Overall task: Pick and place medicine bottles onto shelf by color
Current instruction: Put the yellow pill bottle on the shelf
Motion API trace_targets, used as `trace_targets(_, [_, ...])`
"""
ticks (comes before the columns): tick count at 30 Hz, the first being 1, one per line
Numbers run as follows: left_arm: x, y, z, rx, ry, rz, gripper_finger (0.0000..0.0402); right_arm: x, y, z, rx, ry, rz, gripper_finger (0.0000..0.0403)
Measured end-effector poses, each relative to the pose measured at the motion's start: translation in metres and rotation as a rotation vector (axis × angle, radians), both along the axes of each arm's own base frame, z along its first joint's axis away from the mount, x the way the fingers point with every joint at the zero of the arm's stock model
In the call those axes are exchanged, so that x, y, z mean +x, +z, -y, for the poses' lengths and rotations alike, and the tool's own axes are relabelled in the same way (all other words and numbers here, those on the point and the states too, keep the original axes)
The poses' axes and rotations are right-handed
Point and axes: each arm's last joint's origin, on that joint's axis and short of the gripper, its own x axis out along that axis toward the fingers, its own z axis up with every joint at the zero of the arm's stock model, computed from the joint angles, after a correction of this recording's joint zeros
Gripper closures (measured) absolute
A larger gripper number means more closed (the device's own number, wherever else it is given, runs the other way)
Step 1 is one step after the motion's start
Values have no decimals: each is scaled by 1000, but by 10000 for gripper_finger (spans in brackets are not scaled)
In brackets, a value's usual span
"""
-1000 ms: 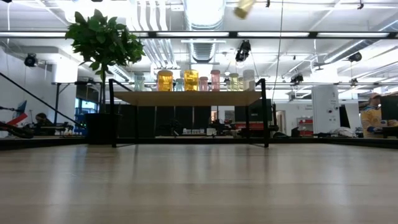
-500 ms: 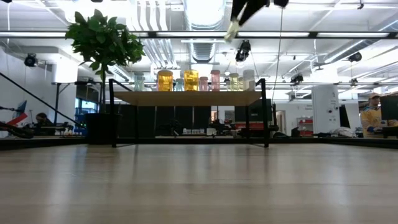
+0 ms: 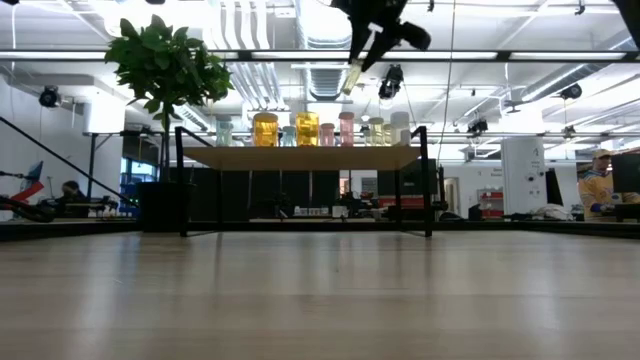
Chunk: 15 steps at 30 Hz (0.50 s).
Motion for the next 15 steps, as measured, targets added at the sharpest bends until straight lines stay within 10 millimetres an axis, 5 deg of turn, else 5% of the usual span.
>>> trace_targets(8, [0, -6, 0, 14, 2, -16, 107, 5, -15, 18, 180, -89, 34, 295])
trace_targets(15, [0, -5, 0, 15, 5, -12, 107, 12, -25, 22, 160, -111, -6, 296])
